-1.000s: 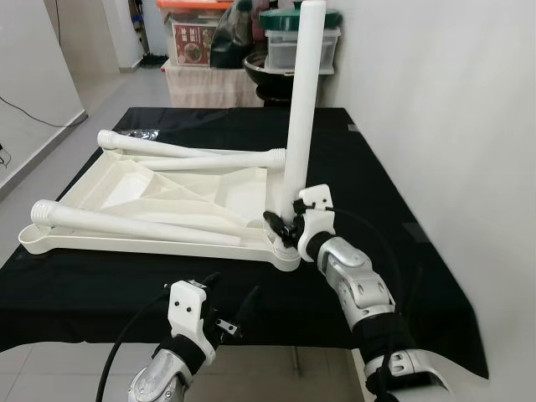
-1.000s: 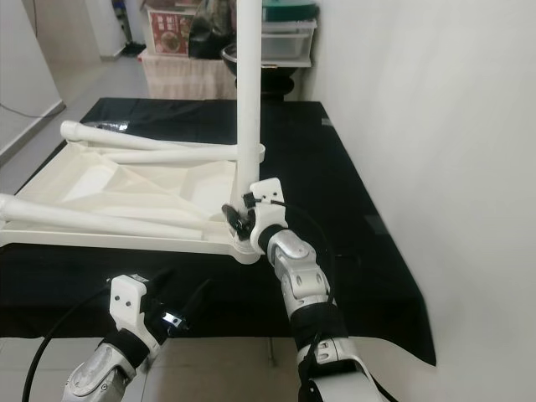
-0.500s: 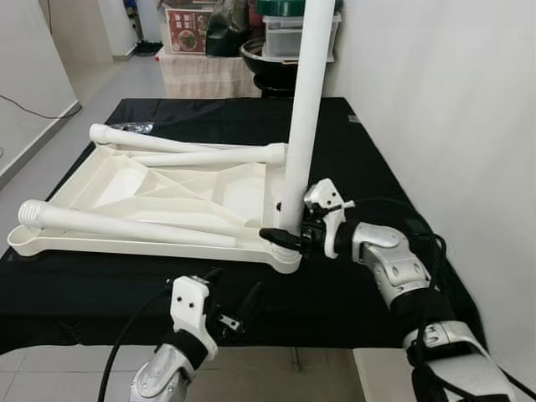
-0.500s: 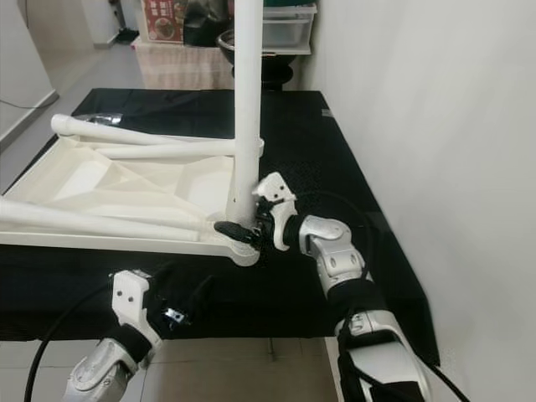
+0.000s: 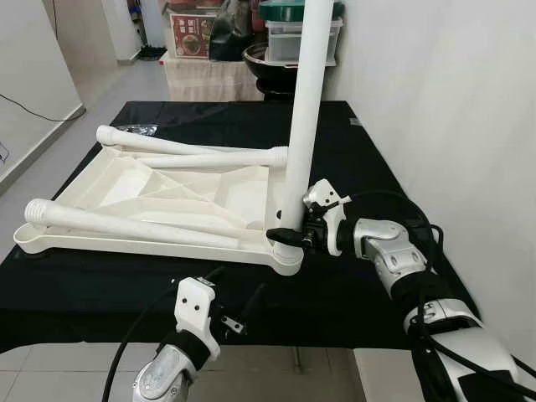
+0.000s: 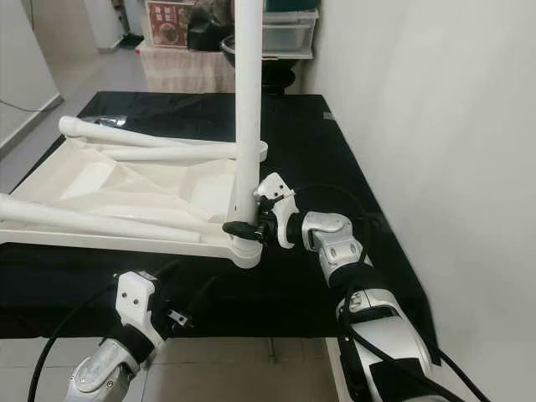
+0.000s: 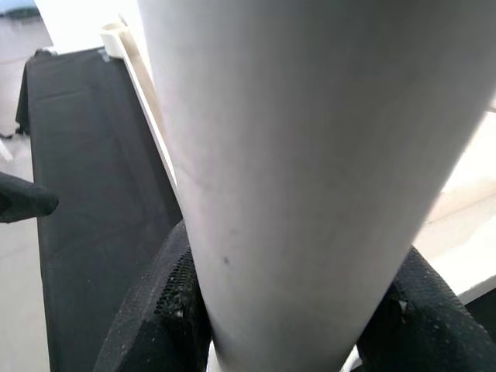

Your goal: Building children table

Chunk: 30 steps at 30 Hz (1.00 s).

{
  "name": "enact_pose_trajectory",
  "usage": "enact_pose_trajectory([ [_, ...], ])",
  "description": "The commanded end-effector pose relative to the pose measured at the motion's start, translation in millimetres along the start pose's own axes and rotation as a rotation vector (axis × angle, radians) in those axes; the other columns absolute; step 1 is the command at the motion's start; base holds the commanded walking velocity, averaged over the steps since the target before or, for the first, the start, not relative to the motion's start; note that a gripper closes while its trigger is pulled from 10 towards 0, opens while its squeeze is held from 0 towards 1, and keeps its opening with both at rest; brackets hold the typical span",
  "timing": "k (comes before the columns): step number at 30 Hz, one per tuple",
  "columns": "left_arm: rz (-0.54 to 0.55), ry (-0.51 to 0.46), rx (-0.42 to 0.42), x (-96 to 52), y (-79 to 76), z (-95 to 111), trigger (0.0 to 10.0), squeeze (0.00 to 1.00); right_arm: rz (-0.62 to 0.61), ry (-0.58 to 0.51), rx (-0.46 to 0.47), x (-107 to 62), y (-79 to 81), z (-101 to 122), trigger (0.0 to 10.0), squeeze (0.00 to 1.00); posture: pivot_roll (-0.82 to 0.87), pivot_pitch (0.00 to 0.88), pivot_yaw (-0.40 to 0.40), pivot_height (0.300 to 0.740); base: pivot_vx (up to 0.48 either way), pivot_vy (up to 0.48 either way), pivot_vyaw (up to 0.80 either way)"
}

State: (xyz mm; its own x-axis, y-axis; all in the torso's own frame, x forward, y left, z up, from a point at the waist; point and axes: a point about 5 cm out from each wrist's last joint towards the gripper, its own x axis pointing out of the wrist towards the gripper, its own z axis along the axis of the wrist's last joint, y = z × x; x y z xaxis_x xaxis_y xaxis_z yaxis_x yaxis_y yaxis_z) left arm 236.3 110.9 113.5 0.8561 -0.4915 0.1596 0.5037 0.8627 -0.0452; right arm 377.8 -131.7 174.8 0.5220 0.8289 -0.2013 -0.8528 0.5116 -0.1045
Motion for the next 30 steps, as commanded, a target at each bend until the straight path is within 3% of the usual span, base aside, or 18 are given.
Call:
enact_pose_trajectory([
  [1,-0.008,0.009,0.005,-3.5,-1.0,-1.7,10.0,0.0,-0.045,-0.012,0.062,-4.0,-0.3,-13.3,0.0,0.0,0.07,0.056,-0.031,0.74,0.0,0.0,0.0],
  [3,-0.009,0.01,0.004,-3.8,-1.0,-2.0,10.0,0.0,-0.101,-0.026,0.088,-7.2,-2.0,-17.9,0.0,0.0,0.07,0.054,-0.033,0.74,0.0,0.0,0.0],
  [4,-0.012,0.012,0.0,-4.8,-1.0,-2.7,10.0,0.0,-0.25,-0.05,0.168,-10.4,-2.3,-30.4,0.0,0.0,0.06,0.055,-0.042,0.74,0.0,0.0,0.0],
  [5,-0.012,0.013,-0.001,-5.1,-1.0,-2.9,10.0,0.0,-0.31,-0.058,0.197,-11.2,-1.9,-35.1,0.0,0.0,0.06,0.055,-0.042,0.74,0.0,0.0,0.0],
  [6,-0.012,0.013,-0.003,-5.7,-0.4,-2.9,10.0,0.0,-0.552,-0.076,0.205,-12.2,-0.9,-42.6,0.0,0.0,0.06,0.055,-0.039,0.74,0.0,0.0,0.0],
  [7,-0.012,0.013,-0.003,-5.7,-0.4,-2.9,10.0,0.0,-0.552,-0.076,0.205,-12.2,-0.9,-42.6,0.0,0.0,0.06,0.055,-0.039,0.74,0.0,0.0,0.0],
  [8,-0.011,0.014,-0.006,-6.5,0.6,-2.9,10.0,0.0,-0.783,-0.031,0.242,-13.2,18.9,-61.0,0.0,0.0,0.05,0.063,-0.034,0.74,0.0,0.0,0.0],
  [9,-0.011,0.016,-0.008,-6.9,1.3,-3.2,10.0,0.0,-0.773,-0.012,0.252,-5.7,41.7,-66.0,0.0,0.0,0.06,0.063,-0.032,0.74,0.0,0.0,0.0],
  [11,-0.011,0.016,-0.008,-6.9,1.3,-3.2,10.0,0.0,-0.773,-0.012,0.252,-5.7,41.7,-66.0,0.0,0.0,0.06,0.063,-0.032,0.74,0.0,0.0,0.0],
  [12,-0.012,0.019,-0.01,-7.3,2.2,-3.9,10.0,0.0,-0.709,-0.006,0.262,4.4,59.7,-65.0,0.0,0.0,0.04,0.051,-0.023,0.74,0.0,0.0,0.0],
  [14,-0.012,0.019,-0.01,-7.3,2.2,-3.9,10.0,0.0,-0.709,-0.006,0.262,4.4,59.7,-65.0,0.0,0.0,0.04,0.051,-0.023,0.74,0.0,0.0,0.0],
  [15,-0.011,0.021,-0.013,-7.4,2.9,-4.4,10.0,0.0,-0.672,-0.018,0.253,11.2,68.8,-60.4,0.0,0.0,0.04,0.047,-0.02,0.74,0.0,0.0,0.0],
  [19,-0.014,0.027,-0.022,-6.6,3.9,-6.2,10.0,0.0,-0.611,-0.047,0.24,26.0,67.8,-51.5,0.0,0.0,0.05,0.038,-0.025,0.74,0.0,0.0,0.0],
  [20,-0.012,0.029,-0.022,-6.1,4.2,-6.7,10.0,0.0,-0.598,-0.049,0.232,30.0,63.6,-48.6,2.5,0.0,0.05,0.035,-0.026,0.74,0.0,0.0,0.0],
  [21,-0.008,0.028,-0.022,-5.6,4.5,-7.0,10.0,0.0,-0.582,-0.054,0.223,32.8,57.9,-44.8,10.0,0.0,0.05,0.032,-0.026,0.74,0.0,0.0,0.0],
  [24,-0.002,0.027,-0.022,-4.9,4.7,-7.1,10.0,0.0,-0.535,-0.07,0.226,35.9,53.1,-38.5,10.0,0.0,0.04,0.031,-0.024,0.74,0.0,0.0,0.0],
  [25,-0.002,0.027,-0.022,-4.4,4.7,-7.1,10.0,0.0,-0.414,-0.08,0.208,41.1,55.9,-32.6,10.0,1.0,0.04,0.032,-0.022,0.74,0.0,0.0,0.0],
  [30,-0.005,0.027,-0.026,-3.2,4.4,-7.1,10.0,0.0,-0.262,-0.068,0.149,42.7,58.2,-16.4,10.0,1.0,0.04,0.032,-0.021,0.74,0.0,0.0,0.0],
])
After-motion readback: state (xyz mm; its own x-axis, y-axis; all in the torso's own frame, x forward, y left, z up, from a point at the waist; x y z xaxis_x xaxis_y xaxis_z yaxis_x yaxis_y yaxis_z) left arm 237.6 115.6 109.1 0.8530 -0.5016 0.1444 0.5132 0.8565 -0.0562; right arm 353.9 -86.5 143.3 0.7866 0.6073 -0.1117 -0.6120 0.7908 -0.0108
